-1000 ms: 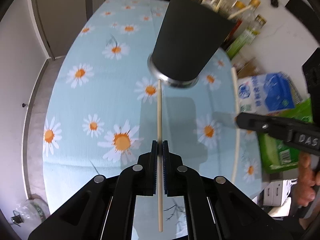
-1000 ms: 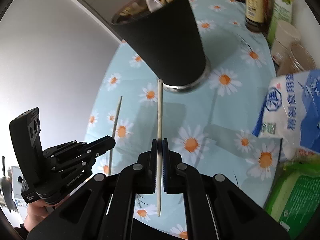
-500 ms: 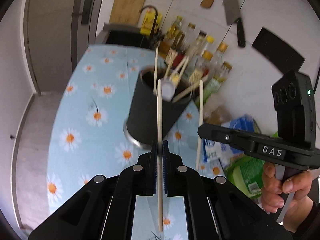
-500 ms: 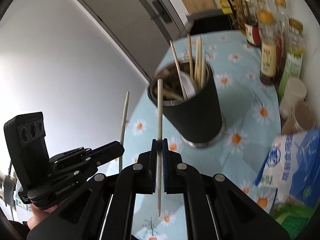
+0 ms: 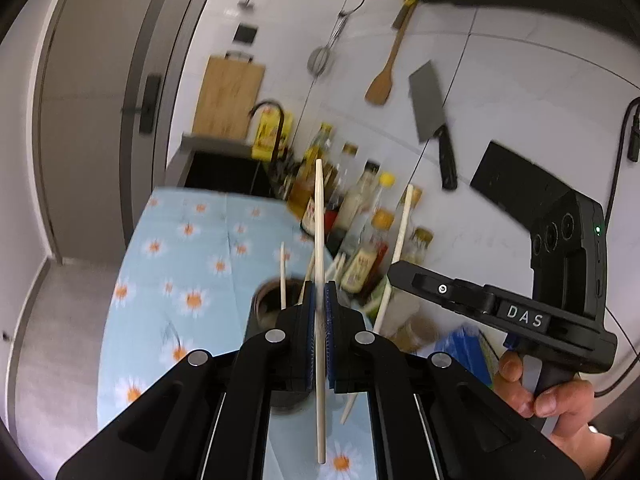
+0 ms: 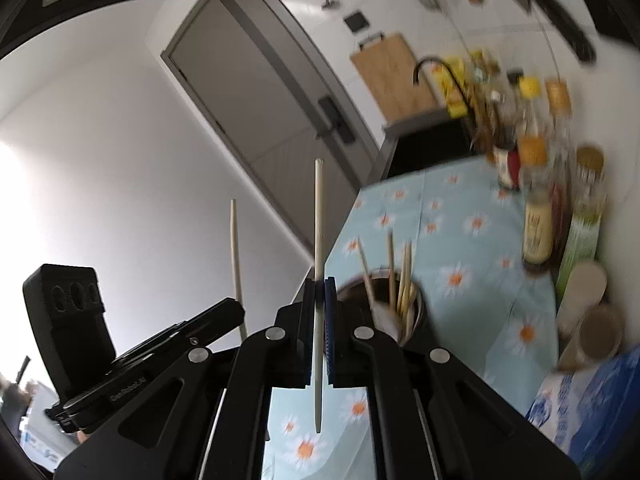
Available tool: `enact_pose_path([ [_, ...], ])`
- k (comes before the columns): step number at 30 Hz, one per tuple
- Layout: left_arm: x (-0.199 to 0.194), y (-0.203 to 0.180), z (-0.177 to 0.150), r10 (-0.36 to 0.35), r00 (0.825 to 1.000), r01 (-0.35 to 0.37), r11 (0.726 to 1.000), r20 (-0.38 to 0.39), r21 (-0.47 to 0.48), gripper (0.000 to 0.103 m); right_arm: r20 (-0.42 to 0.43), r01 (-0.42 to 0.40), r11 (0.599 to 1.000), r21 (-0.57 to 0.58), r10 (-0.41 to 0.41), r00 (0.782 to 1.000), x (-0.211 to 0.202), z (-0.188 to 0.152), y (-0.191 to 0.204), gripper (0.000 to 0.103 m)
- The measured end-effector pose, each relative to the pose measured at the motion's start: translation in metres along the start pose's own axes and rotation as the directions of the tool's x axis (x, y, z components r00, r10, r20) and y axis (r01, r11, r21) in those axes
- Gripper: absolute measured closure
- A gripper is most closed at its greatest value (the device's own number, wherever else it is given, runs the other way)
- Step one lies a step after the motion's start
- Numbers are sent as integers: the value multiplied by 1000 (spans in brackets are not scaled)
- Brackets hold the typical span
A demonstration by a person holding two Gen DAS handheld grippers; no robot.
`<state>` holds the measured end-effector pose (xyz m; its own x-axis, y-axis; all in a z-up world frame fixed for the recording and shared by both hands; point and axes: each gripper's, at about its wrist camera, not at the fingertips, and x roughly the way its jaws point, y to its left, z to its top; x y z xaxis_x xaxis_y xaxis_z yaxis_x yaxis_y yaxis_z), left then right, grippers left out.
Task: Organize utensils
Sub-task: 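Lift both chopsticks with both grippers and carry them over the holder, then lower both chopsticks into the black holder and open both grippers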
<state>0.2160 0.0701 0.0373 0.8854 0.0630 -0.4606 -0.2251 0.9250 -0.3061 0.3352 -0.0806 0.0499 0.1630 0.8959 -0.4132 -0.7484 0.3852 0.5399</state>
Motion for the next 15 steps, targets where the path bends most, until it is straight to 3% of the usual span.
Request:
enact_pose_path([
  [15, 12, -7, 41, -57, 977, 43, 996, 203, 73, 99, 152, 81, 991, -106, -65, 986, -6, 43, 16, 97],
])
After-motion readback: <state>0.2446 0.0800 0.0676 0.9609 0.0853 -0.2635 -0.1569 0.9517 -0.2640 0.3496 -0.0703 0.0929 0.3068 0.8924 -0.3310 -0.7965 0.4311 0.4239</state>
